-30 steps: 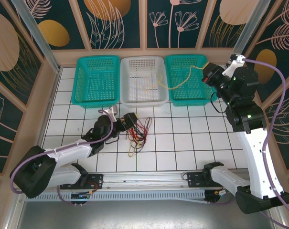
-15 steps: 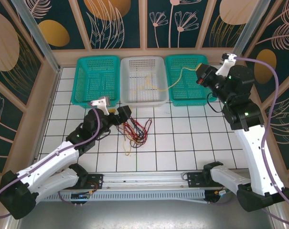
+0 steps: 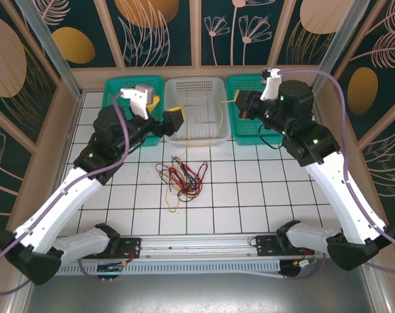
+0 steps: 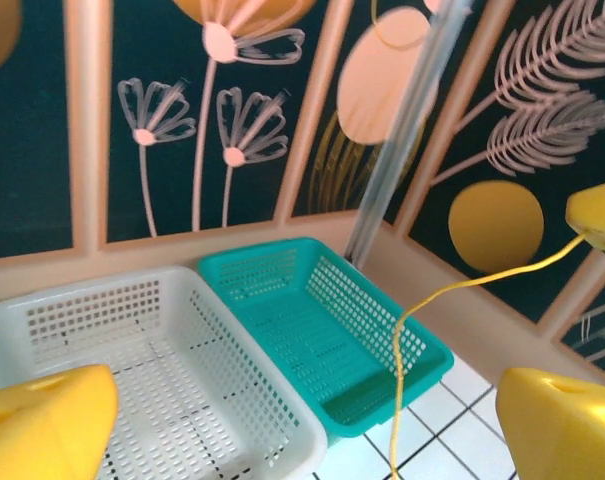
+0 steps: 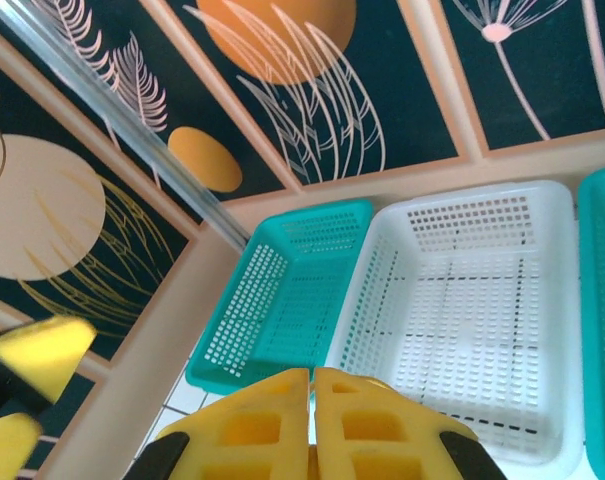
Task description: Untangle the cables
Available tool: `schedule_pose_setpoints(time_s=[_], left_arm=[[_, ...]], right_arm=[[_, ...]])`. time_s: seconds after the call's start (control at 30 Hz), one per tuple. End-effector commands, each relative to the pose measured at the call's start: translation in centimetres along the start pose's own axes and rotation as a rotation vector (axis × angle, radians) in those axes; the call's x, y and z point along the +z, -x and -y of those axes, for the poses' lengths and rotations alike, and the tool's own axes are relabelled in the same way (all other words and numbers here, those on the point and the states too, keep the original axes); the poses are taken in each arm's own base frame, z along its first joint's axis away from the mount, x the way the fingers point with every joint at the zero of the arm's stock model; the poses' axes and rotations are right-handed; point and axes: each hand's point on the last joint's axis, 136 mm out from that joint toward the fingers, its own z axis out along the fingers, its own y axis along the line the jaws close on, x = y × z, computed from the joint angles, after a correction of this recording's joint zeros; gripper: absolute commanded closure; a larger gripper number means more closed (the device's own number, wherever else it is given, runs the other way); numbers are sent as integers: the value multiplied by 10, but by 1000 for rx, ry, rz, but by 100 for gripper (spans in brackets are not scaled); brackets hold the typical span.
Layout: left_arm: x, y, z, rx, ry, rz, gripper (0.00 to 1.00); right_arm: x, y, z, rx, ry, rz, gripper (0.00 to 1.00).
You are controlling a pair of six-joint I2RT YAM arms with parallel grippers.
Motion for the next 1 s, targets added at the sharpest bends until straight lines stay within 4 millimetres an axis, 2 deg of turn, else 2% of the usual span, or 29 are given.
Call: schedule_pose_setpoints(time_s=[0.0, 0.1, 0.2, 0.3, 0.37, 0.47, 0.67, 0.77, 0.9, 0.97], left_arm=[[13, -24, 5, 52, -53, -125, 4], [13, -28, 1, -24, -37, -116, 3], [11, -33, -12, -183, 31, -117, 2], [16, -54, -20, -401, 52, -177, 7], [21, -72, -19, -517, 33, -235, 14], [26, -90, -14, -637, -4, -276, 19], [34, -126, -24, -745, 35, -353, 31], [36, -134, -28, -761, 53, -374, 36], [34, -139, -34, -770, 84, -375, 36], [36, -144, -36, -776, 90, -390, 41]], right_arm=[[-7, 14, -16, -50, 24, 34, 100], [-7, 15, -17, -56, 19, 37, 100], [-7, 15, -15, -59, 5, 41, 100], [-6, 14, -14, -59, 2, 40, 100], [-4, 14, -14, -59, -1, 44, 100], [-3, 14, -15, -59, 6, 46, 100], [-2, 12, -20, -64, 15, 41, 100], [-4, 11, -22, -68, 13, 41, 100], [-4, 9, -20, -68, 7, 39, 100], [-4, 7, -21, -66, 13, 38, 100]])
